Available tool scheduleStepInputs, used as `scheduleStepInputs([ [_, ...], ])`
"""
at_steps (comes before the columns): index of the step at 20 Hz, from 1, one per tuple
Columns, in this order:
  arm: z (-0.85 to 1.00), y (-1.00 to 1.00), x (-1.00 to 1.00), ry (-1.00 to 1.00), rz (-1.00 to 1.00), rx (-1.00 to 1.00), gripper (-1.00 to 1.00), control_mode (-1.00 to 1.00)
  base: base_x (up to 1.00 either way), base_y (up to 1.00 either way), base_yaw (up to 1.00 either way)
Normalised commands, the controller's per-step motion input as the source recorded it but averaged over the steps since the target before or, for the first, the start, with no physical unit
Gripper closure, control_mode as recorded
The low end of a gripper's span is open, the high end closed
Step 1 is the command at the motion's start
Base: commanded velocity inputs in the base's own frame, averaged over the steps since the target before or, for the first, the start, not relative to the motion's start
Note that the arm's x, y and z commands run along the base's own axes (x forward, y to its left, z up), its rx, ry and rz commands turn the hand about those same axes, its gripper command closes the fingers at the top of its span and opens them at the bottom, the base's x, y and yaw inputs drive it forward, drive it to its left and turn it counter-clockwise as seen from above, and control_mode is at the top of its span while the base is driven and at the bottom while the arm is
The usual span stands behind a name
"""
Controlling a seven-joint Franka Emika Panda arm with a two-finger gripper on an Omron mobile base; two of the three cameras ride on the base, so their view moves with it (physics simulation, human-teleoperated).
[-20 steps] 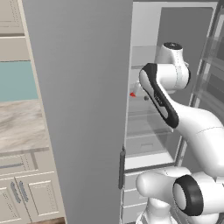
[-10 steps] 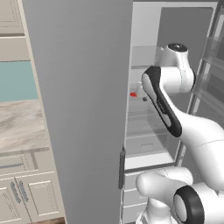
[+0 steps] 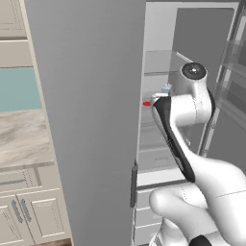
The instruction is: Take out the milk from the fridge and place it on the tray on the counter. Then take the sugar cube near the tray and place it in the tray.
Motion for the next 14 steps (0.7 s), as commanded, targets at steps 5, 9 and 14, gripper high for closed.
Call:
scheduleStepInputs([
  [5, 0.00, -0.08, 0.00, -0.18, -0.21, 0.00, -1.00, -1.00, 0.00, 0.00, 0.00],
  [9, 0.00, -0.30, 0.00, -0.11, -0.08, 0.00, -1.00, -1.00, 0.00, 0.00, 0.00],
  [14, 0.00, -0.32, 0.02, -0.11, -0.06, 0.00, -1.00, -1.00, 0.00, 0.00, 0.00],
])
